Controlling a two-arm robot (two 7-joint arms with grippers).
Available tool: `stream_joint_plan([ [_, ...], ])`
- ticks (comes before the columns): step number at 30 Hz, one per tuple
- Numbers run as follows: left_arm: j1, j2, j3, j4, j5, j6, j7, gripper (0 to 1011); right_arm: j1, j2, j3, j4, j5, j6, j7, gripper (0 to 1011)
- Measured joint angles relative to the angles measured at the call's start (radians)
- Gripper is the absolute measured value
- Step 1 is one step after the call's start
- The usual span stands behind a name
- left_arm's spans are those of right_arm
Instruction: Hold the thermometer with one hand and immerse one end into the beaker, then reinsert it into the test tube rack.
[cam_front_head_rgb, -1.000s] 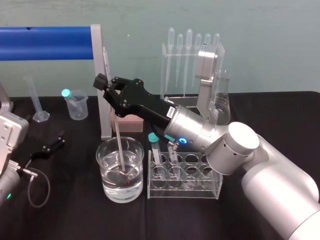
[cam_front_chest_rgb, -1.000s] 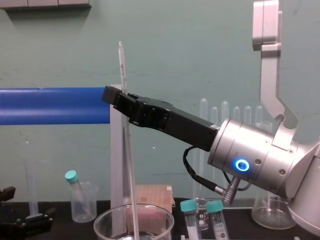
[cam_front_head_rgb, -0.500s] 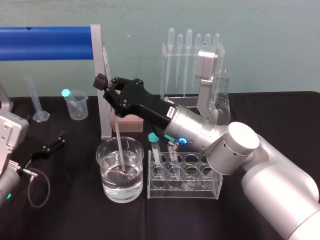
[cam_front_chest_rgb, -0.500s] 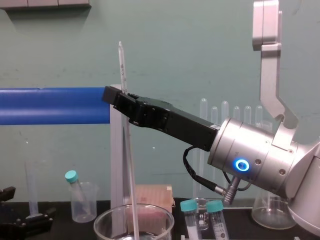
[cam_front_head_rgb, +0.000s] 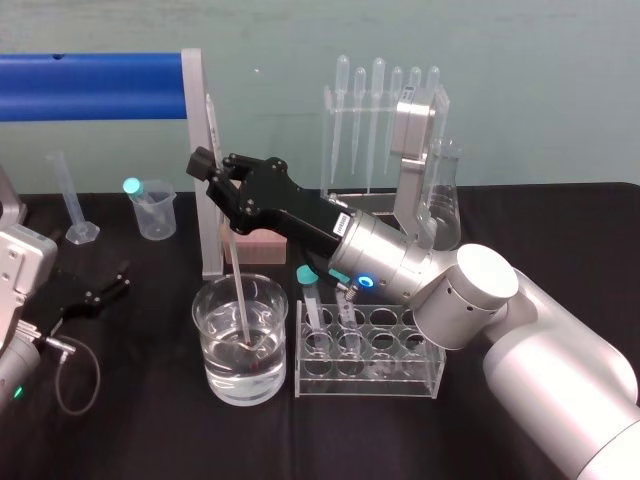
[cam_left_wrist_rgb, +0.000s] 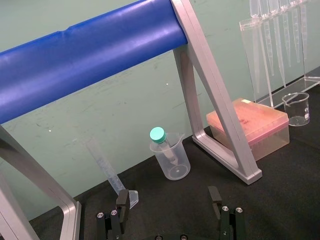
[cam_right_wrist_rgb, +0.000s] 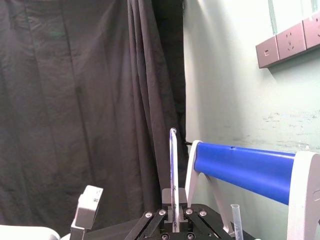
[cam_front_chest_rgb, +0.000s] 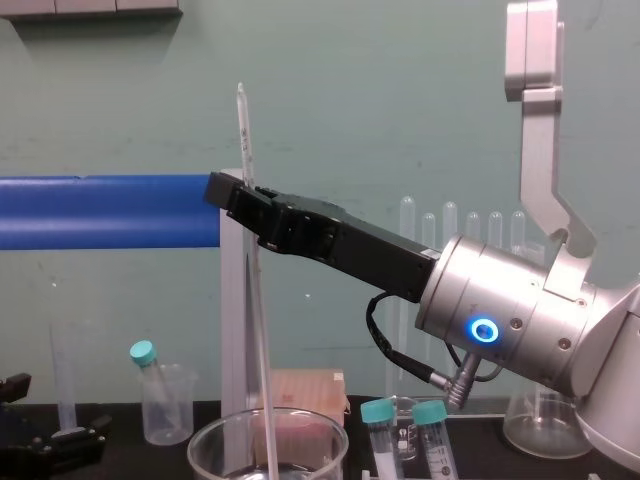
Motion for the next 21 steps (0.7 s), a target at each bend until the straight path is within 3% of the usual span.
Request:
stream_joint_plan([
  [21, 0.000, 0.000, 0.000, 0.000, 0.000, 0.000, 0.000, 1008, 0.000, -0.001, 0.001, 0.000, 0.003, 0.000, 0.004, 55],
])
